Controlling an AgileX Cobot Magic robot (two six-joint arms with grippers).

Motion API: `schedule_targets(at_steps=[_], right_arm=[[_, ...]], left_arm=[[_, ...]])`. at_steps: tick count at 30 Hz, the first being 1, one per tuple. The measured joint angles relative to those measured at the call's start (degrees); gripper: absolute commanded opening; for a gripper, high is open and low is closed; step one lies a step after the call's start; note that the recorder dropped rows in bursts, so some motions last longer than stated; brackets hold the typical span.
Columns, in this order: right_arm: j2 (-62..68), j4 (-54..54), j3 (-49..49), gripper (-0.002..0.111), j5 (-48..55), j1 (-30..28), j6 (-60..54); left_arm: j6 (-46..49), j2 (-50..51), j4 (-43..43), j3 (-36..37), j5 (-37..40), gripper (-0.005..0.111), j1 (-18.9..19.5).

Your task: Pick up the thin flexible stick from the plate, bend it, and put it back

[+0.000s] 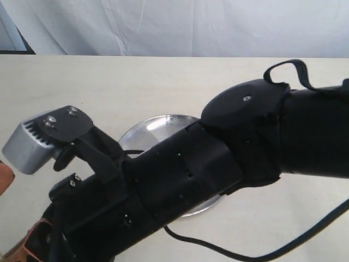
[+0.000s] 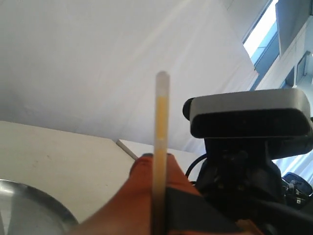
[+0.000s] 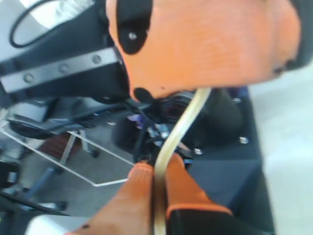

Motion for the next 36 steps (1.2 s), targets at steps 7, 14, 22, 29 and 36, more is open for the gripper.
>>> schedule_targets(at_steps=[7, 14, 22, 29, 36], right_arm=[[-0.34, -1.02, -0.12, 0.0, -3.51, 0.0, 0.49], [2.88, 1.47, -1.1, 0.0, -4.37, 0.0, 1.31], [5.2, 2.78, -1.39, 0.0, -7.65, 0.42, 1.31], [5.31, 2.65, -1.49, 0.0, -7.18, 0.47, 1.31], [4.51, -0.37, -1.49, 0.0, -6.45, 0.47, 1.41]], left_arm=[[0.02, 0.0, -6.56, 0.33, 0.33, 0.0, 0.0], [0.76, 0.05, -12.36, 1.18, 1.16, 0.0, 0.0], [1.4, 0.05, -12.71, 1.67, 1.56, 0.0, 0.0], [3.93, 0.13, -12.71, 1.77, 1.88, 0.0, 0.0], [6.15, 0.13, -10.19, 1.77, 2.01, 0.007, 0.0]])
